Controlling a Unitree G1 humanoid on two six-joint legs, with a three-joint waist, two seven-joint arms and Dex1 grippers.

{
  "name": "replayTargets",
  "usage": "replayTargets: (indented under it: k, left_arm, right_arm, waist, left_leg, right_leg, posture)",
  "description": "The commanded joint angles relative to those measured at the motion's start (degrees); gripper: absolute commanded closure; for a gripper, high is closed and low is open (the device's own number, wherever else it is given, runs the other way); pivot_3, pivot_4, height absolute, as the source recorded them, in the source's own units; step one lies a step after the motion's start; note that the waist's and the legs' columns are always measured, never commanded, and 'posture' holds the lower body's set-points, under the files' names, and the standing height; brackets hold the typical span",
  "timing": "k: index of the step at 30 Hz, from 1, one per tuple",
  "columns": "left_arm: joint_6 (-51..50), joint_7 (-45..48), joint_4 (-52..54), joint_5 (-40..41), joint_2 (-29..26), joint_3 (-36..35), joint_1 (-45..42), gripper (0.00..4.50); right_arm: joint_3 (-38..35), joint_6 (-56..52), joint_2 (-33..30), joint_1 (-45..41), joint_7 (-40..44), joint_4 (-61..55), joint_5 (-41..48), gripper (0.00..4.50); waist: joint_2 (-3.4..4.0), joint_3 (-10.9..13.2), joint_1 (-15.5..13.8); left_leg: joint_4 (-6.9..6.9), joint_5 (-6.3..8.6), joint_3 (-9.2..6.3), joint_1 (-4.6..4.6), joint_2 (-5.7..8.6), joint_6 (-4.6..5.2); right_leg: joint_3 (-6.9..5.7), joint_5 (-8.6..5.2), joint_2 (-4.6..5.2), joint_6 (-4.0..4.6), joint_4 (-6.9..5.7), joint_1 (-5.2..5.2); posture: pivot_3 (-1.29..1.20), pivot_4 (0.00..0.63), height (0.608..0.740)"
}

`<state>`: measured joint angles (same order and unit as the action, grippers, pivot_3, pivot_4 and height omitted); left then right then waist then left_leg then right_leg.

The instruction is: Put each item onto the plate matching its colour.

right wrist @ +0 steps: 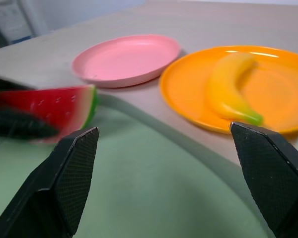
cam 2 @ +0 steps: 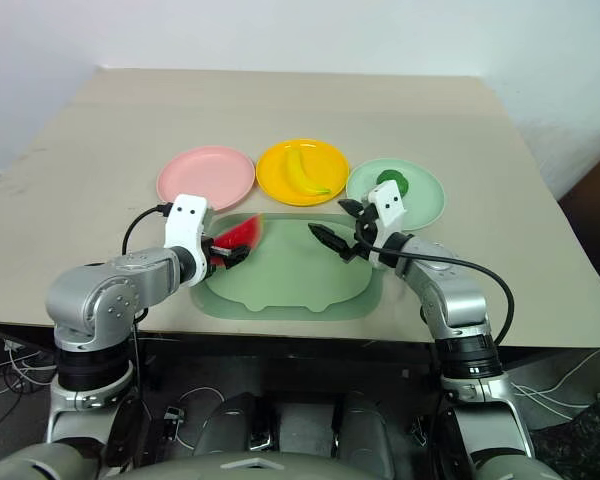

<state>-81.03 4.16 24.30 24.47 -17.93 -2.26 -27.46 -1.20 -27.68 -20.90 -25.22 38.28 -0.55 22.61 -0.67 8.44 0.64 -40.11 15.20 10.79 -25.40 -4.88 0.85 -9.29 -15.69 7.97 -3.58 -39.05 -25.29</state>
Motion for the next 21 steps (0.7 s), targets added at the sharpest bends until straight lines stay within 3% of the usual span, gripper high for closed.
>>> replayTargets:
  k: [1,7,13,16,21]
  left_arm:
    - [5.36,3.16,-2.12,-1.77,-2.46,3.62,-1.75,0.00]
    - [10.93,8.60,-5.45,-2.69,-5.98,6.99,-2.02,0.00]
    - [15.01,12.03,-9.94,-3.81,-6.03,9.03,-2.88,0.00]
    - [15.91,13.23,-11.64,-4.60,-6.29,10.11,-3.19,0.62]
    - [15.97,15.24,-11.17,-4.84,-7.43,10.42,-2.45,2.25]
  right_arm:
    - [-2.20,-0.59,0.70,-1.66,-1.61,-0.75,1.46,0.01]
    - [-2.21,-1.03,1.01,-0.99,-2.82,-1.75,1.41,0.01]
    - [-2.89,-1.63,1.19,-0.46,-4.37,-2.40,1.70,0.01]
    - [-2.95,-1.29,1.28,-0.50,-4.93,-2.45,1.45,0.00]
    - [-3.05,-0.79,0.99,-0.28,-5.69,-2.67,1.01,0.00]
  waist:
    - [0.02,0.03,0.02]
    - [0.08,0.15,0.06]
    - [0.08,0.17,-0.01]
    - [0.09,0.17,0.03]
    - [0.10,0.18,0.02]
  left_leg:
    - [0.00,0.00,0.00,0.00,-0.01,0.00]
    - [0.03,0.00,0.02,-0.03,-0.01,-0.01]
    - [0.03,-0.01,0.02,-0.03,-0.01,0.00]
    - [0.03,0.00,0.02,-0.03,-0.01,0.00]
    - [0.03,0.00,0.02,-0.03,-0.01,0.00]
  right_leg:
    - [0.00,0.00,0.00,0.00,0.00,0.00]
    - [0.01,0.00,0.00,0.01,0.00,-0.05]
    - [0.01,0.00,0.01,0.00,0.00,-0.04]
    - [0.01,0.00,0.01,0.00,0.00,-0.04]
    - [0.01,0.00,0.01,0.00,0.01,-0.04]
  posture:
    - [0.00,0.150,0.695]
    - [0.00,0.150,0.695]
    - [0.00,0.150,0.695]
    - [0.00,0.150,0.695]
    - [0.00,0.150,0.695]
